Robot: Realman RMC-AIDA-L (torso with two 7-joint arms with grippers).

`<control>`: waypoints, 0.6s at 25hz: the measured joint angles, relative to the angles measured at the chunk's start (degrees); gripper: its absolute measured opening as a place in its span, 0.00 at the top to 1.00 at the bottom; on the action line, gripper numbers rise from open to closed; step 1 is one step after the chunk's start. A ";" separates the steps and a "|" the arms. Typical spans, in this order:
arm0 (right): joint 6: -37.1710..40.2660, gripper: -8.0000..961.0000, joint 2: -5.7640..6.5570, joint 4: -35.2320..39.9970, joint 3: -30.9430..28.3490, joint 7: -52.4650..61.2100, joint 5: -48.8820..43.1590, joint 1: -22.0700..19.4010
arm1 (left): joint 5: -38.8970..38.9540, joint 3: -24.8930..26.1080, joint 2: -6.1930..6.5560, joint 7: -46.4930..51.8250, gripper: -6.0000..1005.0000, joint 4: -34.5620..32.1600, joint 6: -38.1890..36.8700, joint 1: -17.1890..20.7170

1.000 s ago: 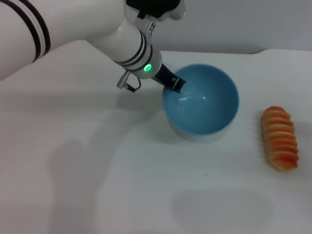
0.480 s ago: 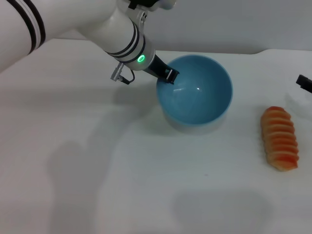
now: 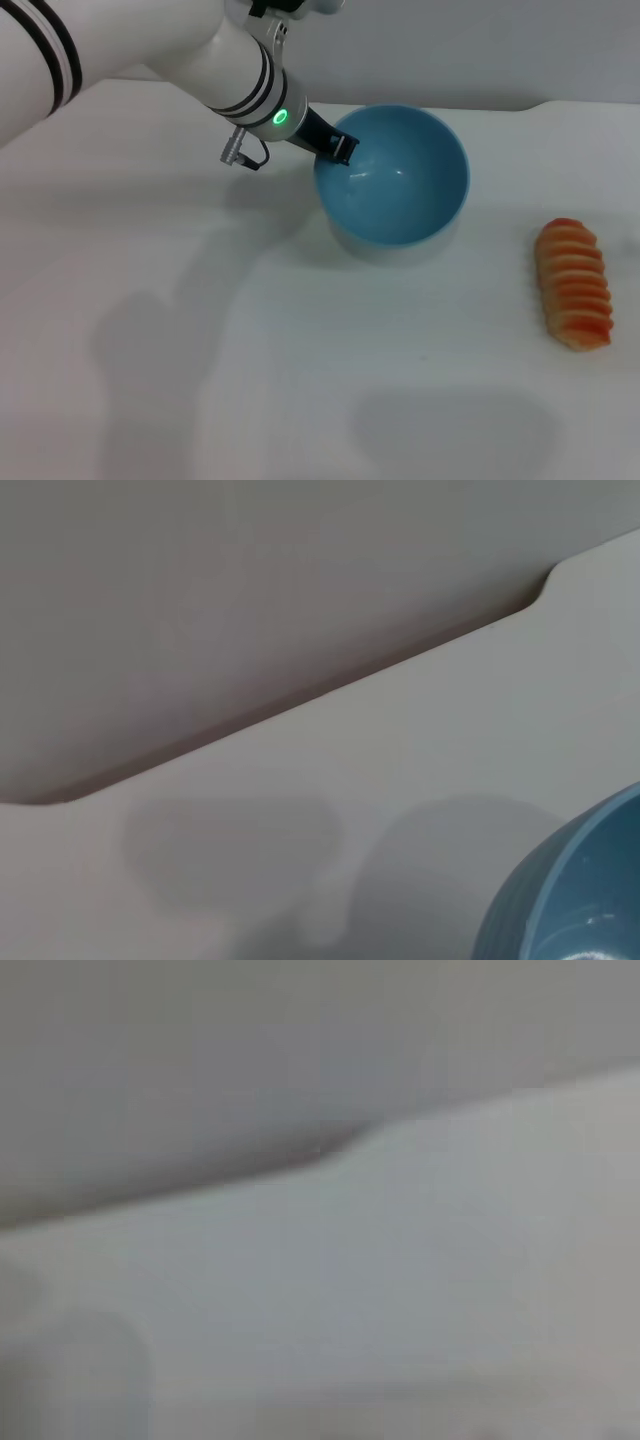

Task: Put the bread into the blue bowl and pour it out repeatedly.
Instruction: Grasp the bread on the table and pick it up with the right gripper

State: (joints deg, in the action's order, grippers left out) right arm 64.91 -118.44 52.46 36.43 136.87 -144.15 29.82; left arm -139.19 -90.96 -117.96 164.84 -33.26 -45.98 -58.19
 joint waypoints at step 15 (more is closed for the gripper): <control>-2.64 0.33 -0.17 -7.46 6.08 -1.99 4.35 0.78 | -0.03 0.60 -0.29 -0.05 0.99 1.28 1.32 -0.10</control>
State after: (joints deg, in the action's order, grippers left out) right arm 62.27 -118.61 45.00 42.51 134.88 -139.80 30.59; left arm -139.22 -90.36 -118.25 164.79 -31.98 -44.66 -58.30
